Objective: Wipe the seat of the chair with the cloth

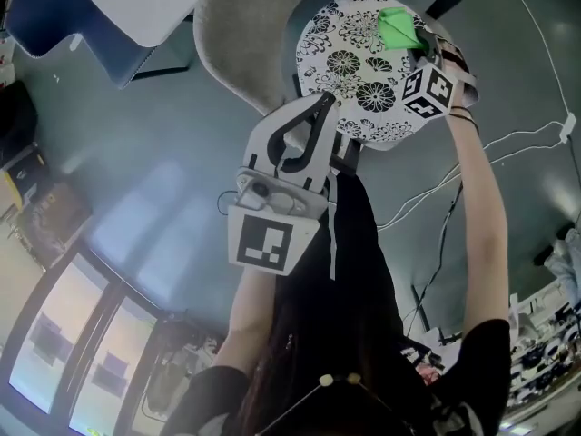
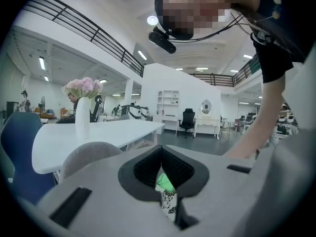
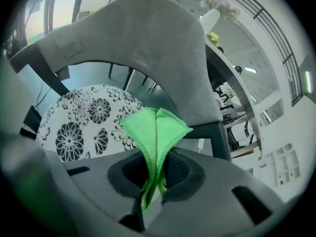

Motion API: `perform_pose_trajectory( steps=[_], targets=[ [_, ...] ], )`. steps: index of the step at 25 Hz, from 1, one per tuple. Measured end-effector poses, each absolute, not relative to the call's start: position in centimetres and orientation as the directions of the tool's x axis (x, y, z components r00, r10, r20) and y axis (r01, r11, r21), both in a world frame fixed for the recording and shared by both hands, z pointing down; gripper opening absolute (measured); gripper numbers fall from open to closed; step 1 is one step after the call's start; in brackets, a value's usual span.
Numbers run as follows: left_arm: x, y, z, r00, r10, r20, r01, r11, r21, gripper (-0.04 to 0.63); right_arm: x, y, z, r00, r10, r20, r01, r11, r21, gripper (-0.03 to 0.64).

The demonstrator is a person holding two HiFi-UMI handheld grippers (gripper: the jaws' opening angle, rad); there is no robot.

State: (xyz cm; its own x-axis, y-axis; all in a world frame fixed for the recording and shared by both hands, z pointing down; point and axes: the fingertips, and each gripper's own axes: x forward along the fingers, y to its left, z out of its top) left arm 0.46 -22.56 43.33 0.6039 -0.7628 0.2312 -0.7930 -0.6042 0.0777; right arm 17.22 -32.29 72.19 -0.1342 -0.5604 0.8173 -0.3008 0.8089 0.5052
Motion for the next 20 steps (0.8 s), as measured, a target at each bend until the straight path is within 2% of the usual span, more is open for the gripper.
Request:
perform_pose_trajectory(
  steps=[6,12,20],
  targets=[
    [1.1,-22.0,44.0,0.615,-0.746,0.256,-0.782,-0.618,0.081,0.006,21.3,-33.3,73.4,-0.061,-0.532,0.844,-0.411,0.784,0.465,0.051],
    [0.7,-22.2,44.4,0.611,-0.748,0.26,-0.785,-0.615,0.076,0.006,20.6,-28.0,75.2,-0.09,-0.495,0.864,-0.365,0.824,0.434,0.051],
    [0.6,-22.0,44.3,0.612,-0.747,0.26,-0.784,-0.616,0.076,0.006,18.4,-18.9,76.0,-0.146,-0.445,0.884,-0.406,0.842,0.357,0.051]
  ],
)
